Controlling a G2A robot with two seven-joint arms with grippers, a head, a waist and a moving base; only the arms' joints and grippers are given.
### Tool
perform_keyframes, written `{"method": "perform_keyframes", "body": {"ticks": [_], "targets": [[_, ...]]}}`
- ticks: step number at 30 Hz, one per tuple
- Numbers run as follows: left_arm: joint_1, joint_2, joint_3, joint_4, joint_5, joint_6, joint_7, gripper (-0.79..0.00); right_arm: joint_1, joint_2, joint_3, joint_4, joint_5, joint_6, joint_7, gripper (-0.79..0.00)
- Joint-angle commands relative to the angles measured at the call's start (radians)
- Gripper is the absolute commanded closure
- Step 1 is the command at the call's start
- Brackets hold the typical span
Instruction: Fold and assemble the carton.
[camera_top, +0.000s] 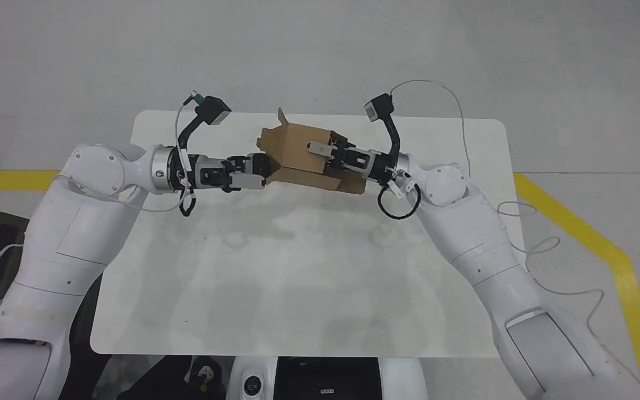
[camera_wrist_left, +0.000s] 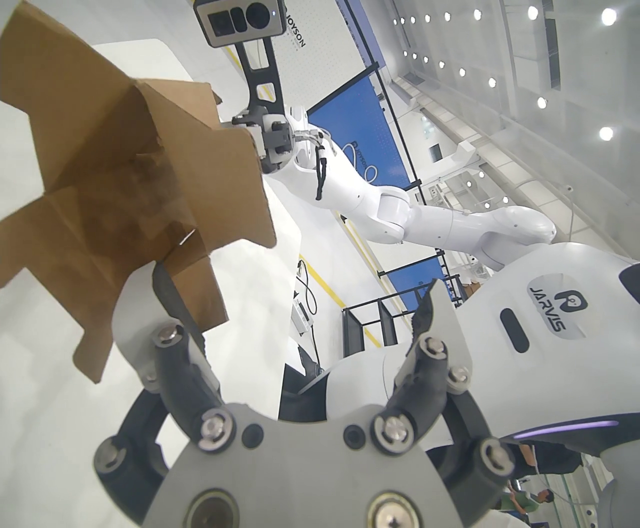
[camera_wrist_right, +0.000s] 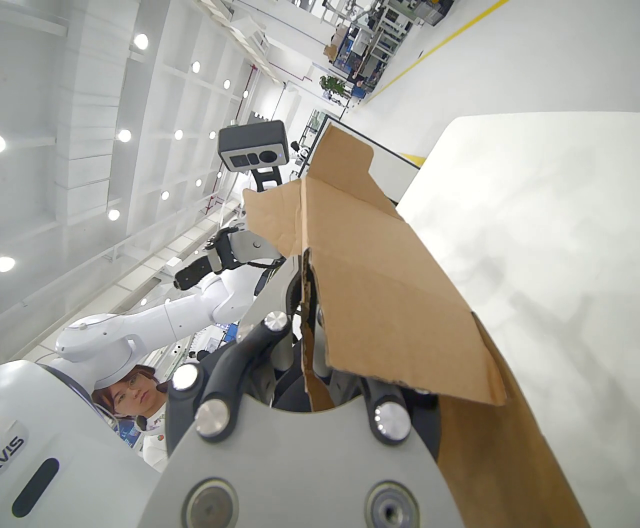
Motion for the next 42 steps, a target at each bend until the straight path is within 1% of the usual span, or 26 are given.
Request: {"method": "perform_keyframes", "body": {"ticks": [1,11,24,26,33,42], "targets": [[0.001,0.001,0.006,-0.009,-0.004,0.001,-0.002,-0.785,0.002,-0.003,-0.001,0.001,-0.003,-0.005,-0.012,0.000],[0.008,-0.003,0.063,-0.013,0.012,-0.030,0.030,-0.785,0.013,-0.019,-0.012,0.012,-0.008,-0.034,-0.058,0.000],[-0.023,-0.014,0.136,0.012,0.032,-0.076,0.076,-0.785,0.006,-0.033,-0.017,0.013,0.006,-0.048,-0.062,0.000],[-0.038,-0.013,0.133,0.021,0.028,-0.071,0.071,-0.785,0.006,-0.034,-0.017,0.017,0.007,-0.047,-0.058,0.000],[-0.049,-0.009,0.132,0.032,0.028,-0.081,0.081,-0.785,0.010,-0.036,-0.010,0.035,0.008,-0.045,-0.043,0.000],[-0.043,0.017,0.087,0.051,-0.007,-0.081,0.081,-0.785,0.016,-0.021,0.039,0.050,-0.038,-0.042,-0.039,0.000]]}}
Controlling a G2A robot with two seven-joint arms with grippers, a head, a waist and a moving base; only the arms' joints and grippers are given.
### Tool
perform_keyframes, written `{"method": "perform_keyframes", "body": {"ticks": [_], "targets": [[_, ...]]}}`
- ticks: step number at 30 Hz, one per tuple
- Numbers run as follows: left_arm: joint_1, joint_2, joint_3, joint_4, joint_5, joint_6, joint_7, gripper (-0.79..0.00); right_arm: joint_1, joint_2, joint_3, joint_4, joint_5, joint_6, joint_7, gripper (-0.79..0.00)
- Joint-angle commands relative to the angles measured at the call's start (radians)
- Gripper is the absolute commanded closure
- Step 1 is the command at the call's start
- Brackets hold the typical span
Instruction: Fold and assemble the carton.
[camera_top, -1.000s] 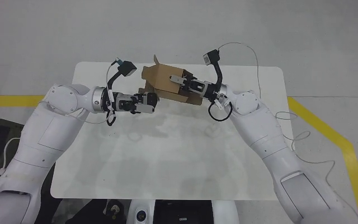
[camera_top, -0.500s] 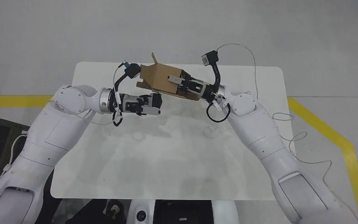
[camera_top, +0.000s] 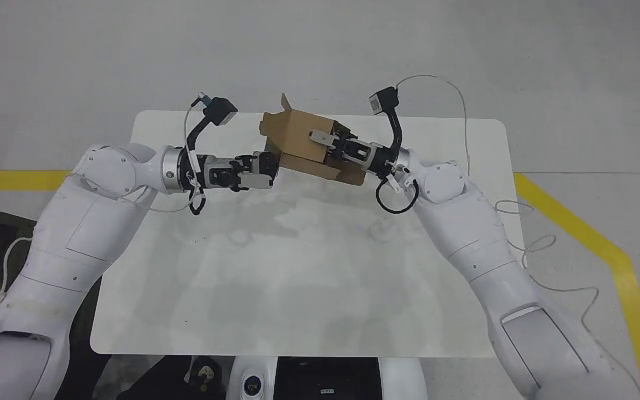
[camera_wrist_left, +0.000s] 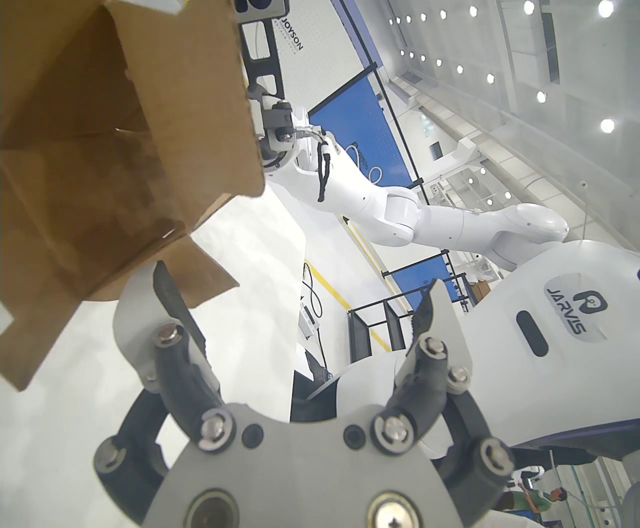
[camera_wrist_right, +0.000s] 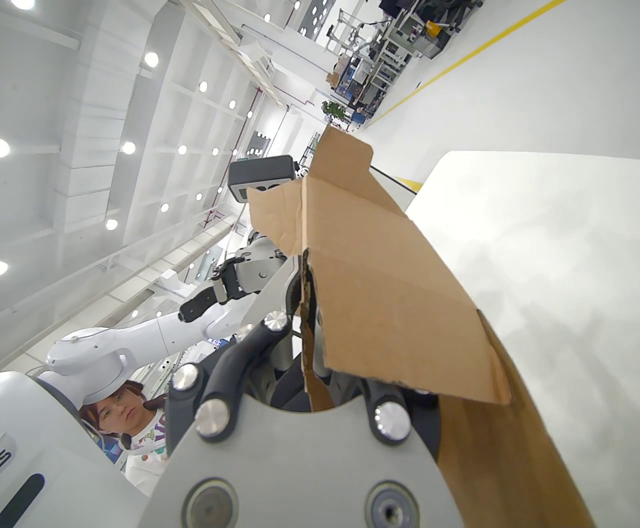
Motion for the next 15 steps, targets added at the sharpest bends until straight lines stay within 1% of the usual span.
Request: {"method": "perform_keyframes", "body": {"ticks": [1,3,7,12,15], "targets": [[0.006,0.007,-0.011,0.004,-0.006,-0.003,0.003,-0.785,-0.002,0.006,0.015,-0.003,-0.006,0.002,0.009,0.000],[0.008,0.013,-0.022,0.013,-0.010,-0.008,0.008,-0.785,-0.007,0.012,0.029,-0.013,-0.009,0.007,0.026,0.000],[0.005,0.022,-0.040,0.060,0.003,-0.026,0.026,-0.785,-0.019,0.027,0.053,-0.046,-0.007,0.037,0.105,0.000],[-0.021,0.029,-0.046,0.124,0.024,-0.041,0.041,-0.785,-0.047,0.045,0.081,-0.093,0.001,0.089,0.174,0.000],[-0.023,0.029,-0.045,0.127,0.028,-0.044,0.044,-0.785,-0.055,0.048,0.087,-0.106,0.006,0.102,0.188,0.000]]}}
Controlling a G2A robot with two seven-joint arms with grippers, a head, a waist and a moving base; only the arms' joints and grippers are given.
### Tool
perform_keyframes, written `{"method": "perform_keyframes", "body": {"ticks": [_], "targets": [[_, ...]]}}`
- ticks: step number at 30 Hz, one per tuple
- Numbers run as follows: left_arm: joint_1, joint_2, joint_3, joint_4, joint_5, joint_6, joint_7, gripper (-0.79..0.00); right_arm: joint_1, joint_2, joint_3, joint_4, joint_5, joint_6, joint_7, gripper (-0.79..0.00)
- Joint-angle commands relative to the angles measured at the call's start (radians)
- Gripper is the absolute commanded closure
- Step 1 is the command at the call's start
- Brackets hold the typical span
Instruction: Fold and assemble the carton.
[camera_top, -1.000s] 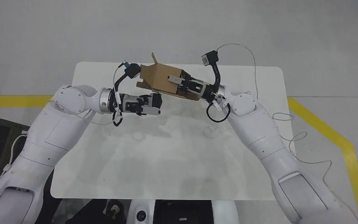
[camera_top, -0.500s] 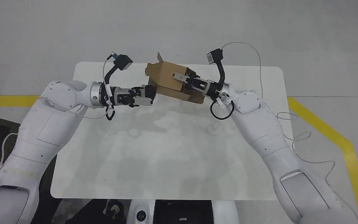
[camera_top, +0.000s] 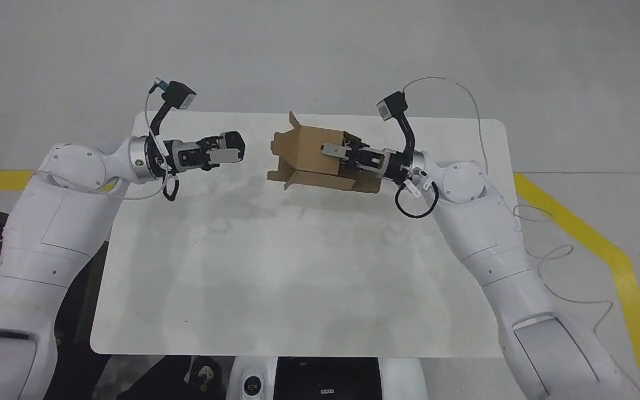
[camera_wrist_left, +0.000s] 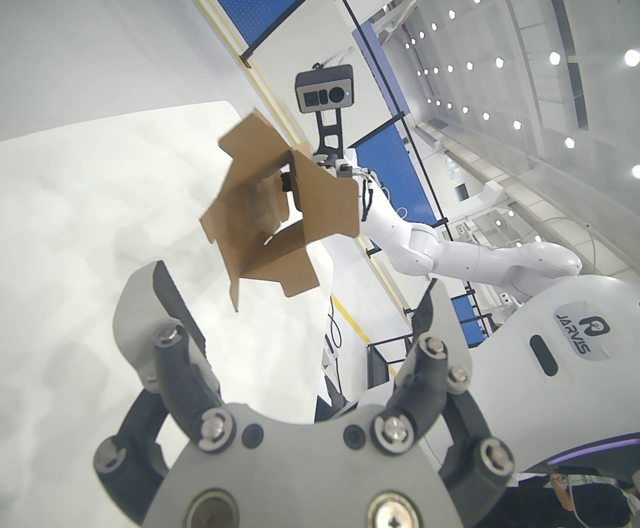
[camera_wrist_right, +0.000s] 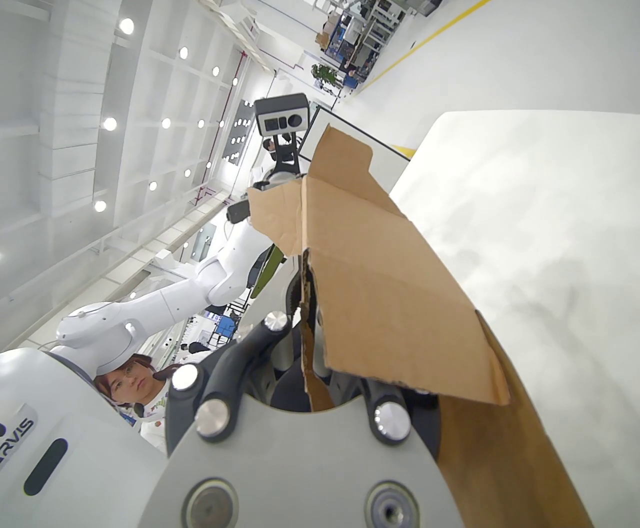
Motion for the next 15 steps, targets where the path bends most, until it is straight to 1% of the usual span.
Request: {"method": "perform_keyframes", "body": {"ticks": [1,14,15], "targets": [[0.000,0.000,0.000,-0.001,-0.001,0.001,-0.001,-0.785,0.000,0.000,0.000,0.000,0.000,0.000,0.000,0.000],[0.000,0.000,0.000,-0.001,-0.001,0.001,-0.001,-0.785,0.000,0.000,0.000,0.000,0.000,0.000,0.000,0.000],[0.007,0.000,-0.001,-0.014,0.014,0.013,0.022,-0.785,0.000,0.000,0.000,0.000,0.000,0.000,0.000,0.000]]}}
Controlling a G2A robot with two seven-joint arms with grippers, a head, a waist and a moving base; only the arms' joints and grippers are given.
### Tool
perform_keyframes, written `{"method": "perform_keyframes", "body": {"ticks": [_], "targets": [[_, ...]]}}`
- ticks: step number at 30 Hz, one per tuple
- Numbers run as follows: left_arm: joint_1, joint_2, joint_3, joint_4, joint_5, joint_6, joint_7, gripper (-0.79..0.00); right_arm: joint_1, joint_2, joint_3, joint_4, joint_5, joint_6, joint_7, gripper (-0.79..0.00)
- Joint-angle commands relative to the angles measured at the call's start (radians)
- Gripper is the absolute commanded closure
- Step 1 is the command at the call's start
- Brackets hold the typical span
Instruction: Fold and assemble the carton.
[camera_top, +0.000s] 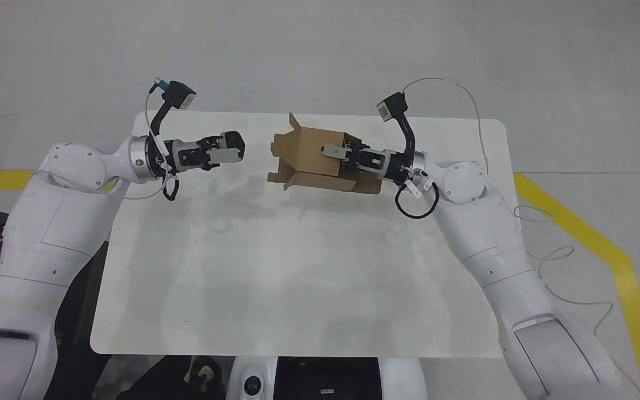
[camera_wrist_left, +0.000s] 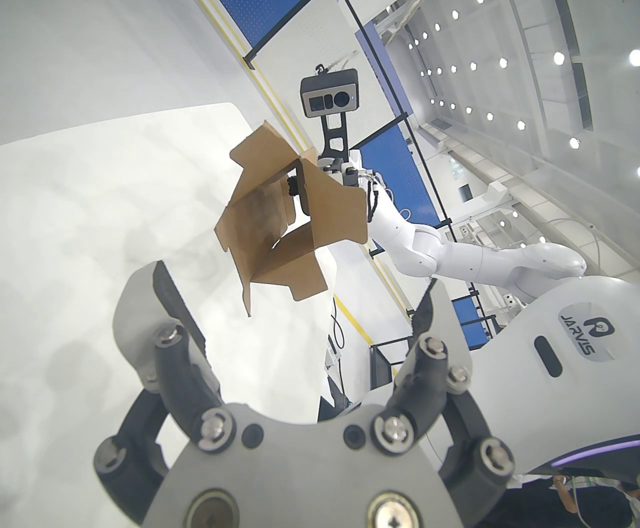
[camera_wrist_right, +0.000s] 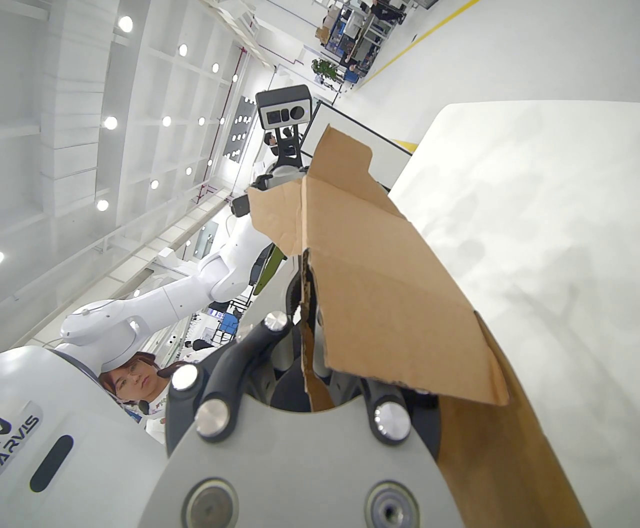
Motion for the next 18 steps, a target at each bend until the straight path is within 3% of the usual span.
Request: {"method": "perform_keyframes", "body": {"ticks": [1,7,18], "targets": [[0.011,0.000,-0.002,-0.027,0.033,0.029,0.042,-0.785,0.000,0.000,0.000,0.000,0.000,0.000,0.000,0.000],[0.053,0.007,-0.021,-0.089,0.105,0.129,0.087,-0.785,-0.048,0.007,0.027,-0.061,0.061,0.080,-0.025,0.000],[0.080,-0.005,0.006,-0.070,0.216,0.201,0.127,-0.785,-0.094,0.028,0.079,-0.186,0.121,0.186,0.043,0.000]]}}
